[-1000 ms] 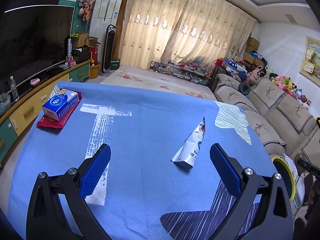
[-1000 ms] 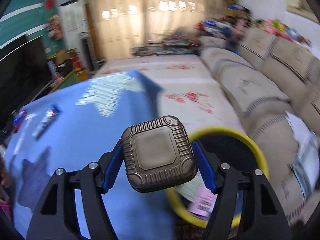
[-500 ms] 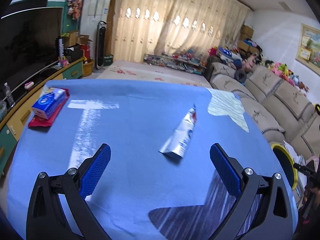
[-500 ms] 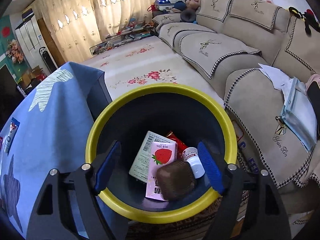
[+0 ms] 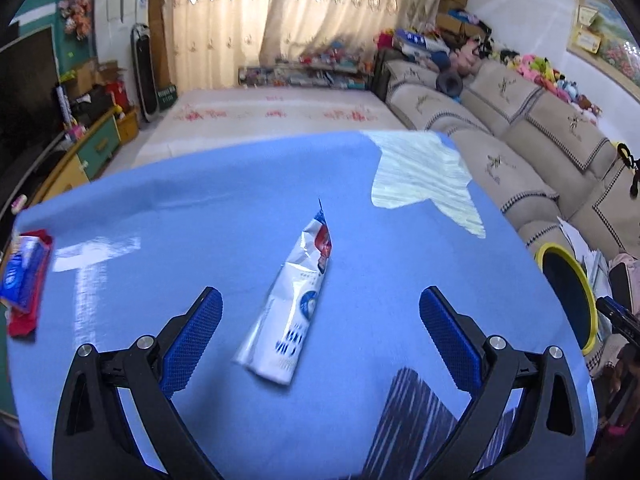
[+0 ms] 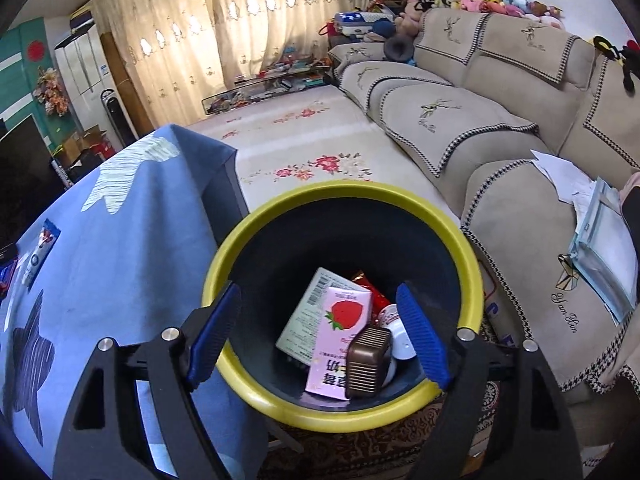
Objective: Collect trash
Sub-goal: 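Carry the brown box into the bin and open the right gripper, then grasp the white squeezed tube with the left gripper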
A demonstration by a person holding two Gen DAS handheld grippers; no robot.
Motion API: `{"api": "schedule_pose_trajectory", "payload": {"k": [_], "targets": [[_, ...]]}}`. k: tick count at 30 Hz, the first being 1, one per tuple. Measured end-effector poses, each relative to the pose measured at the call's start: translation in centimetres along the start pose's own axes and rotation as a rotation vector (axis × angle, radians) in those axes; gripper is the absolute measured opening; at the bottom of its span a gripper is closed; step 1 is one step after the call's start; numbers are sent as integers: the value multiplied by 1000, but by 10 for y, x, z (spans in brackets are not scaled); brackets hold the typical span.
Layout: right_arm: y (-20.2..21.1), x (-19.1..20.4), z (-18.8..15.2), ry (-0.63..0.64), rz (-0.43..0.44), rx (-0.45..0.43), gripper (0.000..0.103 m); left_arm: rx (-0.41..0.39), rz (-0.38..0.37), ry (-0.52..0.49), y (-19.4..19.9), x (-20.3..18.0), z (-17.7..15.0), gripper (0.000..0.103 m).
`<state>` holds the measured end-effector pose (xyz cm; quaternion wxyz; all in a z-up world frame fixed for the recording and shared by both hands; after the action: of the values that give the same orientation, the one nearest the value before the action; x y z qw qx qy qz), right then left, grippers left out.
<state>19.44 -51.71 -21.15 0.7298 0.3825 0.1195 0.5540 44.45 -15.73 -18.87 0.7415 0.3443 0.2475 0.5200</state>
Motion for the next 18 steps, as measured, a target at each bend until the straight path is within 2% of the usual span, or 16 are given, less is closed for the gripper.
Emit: {"api": "schedule_pose_trajectory", "payload": {"k": [7, 13, 18], "targets": [[1, 13, 1, 28, 23, -4, 76, 80, 3, -6, -41, -9, 2, 82], [1, 16, -1, 30, 36, -3, 76, 72, 30, -26, -49, -15, 0, 72], [-1, 15, -3, 25, 46, 3, 76, 63, 54, -30, -50, -15, 1, 52]]}}
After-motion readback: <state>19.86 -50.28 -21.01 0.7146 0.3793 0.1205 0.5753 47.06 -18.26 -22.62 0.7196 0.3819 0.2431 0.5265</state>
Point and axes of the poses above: each gripper's, at about its wrist camera, not at the fingertips, and y roughly against the way its jaws point, x to its left, z to its top, the point moved 3 cm from there along -y, roughly the way its jaws point, and after that the axes turned 8 degrees about z, right-handed, at the moved point
